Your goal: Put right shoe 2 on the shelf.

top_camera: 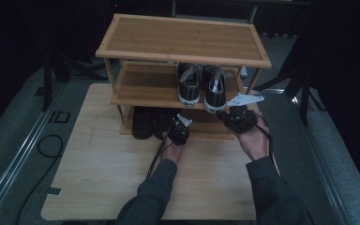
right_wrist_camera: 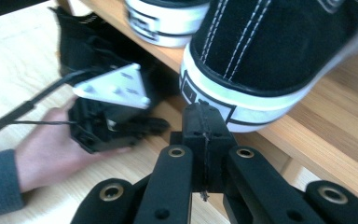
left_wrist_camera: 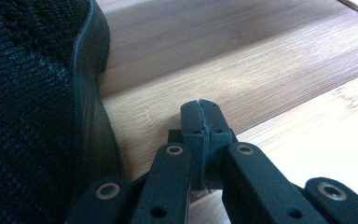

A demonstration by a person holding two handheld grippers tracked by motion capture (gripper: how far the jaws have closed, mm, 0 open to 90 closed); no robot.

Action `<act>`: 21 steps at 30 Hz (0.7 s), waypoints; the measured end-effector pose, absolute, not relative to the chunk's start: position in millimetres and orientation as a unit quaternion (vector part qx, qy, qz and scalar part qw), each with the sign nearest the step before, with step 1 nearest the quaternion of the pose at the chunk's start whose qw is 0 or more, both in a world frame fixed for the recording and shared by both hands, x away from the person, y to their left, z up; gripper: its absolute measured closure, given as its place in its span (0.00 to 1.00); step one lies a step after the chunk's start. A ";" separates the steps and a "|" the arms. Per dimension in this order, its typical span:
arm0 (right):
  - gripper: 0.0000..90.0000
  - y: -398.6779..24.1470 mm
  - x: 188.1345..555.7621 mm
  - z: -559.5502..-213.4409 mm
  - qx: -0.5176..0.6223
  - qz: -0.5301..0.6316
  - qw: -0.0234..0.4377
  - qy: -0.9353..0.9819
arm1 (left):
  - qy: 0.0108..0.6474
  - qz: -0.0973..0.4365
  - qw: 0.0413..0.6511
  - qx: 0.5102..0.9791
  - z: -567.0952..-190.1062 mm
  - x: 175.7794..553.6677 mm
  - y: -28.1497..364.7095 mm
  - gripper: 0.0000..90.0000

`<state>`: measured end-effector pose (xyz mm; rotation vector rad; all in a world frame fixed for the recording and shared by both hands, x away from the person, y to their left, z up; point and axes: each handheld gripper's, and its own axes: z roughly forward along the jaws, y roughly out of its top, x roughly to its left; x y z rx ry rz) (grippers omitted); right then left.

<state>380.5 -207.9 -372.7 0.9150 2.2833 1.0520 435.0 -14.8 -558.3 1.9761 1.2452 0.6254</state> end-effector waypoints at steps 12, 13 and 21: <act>1.00 -198.5 385.1 -374.4 0.325 0.383 0.235 0.832 | 0.480 0.242 0.355 0.765 -558.3 435.4 -16.1 1.00; 1.00 -196.4 385.9 -374.2 0.324 0.385 0.234 0.832 | 0.479 0.242 0.354 0.766 -558.4 435.4 -16.1 1.00; 1.00 -186.6 390.4 -374.4 0.320 0.383 0.228 0.836 | 0.480 0.243 0.354 0.765 -558.3 435.2 -16.2 1.00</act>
